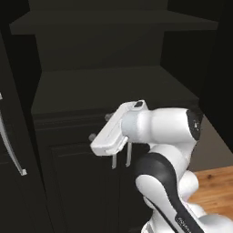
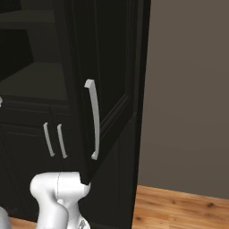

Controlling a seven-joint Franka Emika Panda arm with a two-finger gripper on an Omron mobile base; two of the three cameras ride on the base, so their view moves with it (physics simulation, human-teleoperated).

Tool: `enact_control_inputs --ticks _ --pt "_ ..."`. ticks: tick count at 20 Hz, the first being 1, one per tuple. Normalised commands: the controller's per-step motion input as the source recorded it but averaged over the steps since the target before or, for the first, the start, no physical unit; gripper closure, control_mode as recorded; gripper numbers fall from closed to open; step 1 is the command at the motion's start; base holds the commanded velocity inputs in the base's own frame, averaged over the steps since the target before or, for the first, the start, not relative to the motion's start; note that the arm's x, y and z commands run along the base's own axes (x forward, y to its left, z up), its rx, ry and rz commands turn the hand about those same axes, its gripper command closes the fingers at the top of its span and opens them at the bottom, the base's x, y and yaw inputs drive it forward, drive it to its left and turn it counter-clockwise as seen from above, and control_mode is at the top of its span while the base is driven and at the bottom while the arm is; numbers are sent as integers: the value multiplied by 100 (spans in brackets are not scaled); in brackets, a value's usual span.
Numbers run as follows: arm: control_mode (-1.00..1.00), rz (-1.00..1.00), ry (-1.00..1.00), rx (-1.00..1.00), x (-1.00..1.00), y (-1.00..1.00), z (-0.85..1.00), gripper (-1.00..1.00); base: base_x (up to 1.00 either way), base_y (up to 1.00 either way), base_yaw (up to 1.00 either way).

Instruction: Open the cabinet. Pick the bowls from the counter and place them in the cabinet. Then close the cabinet.

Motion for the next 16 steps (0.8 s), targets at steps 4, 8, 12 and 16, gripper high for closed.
enact_control_inputs --ticks 4,8,12,16 --pt "-100 -61 -27 -19 0 -73 -12 -100 0 0 0" --pt "-100 -69 -19 -20 3 -60 -10 -100 0 0 0" --pt "-100 -43 22 -16 34 -35 14 -100 0 0 0" --pt "-100 -3 6 1 6 -5 6 -100 0 0 0"
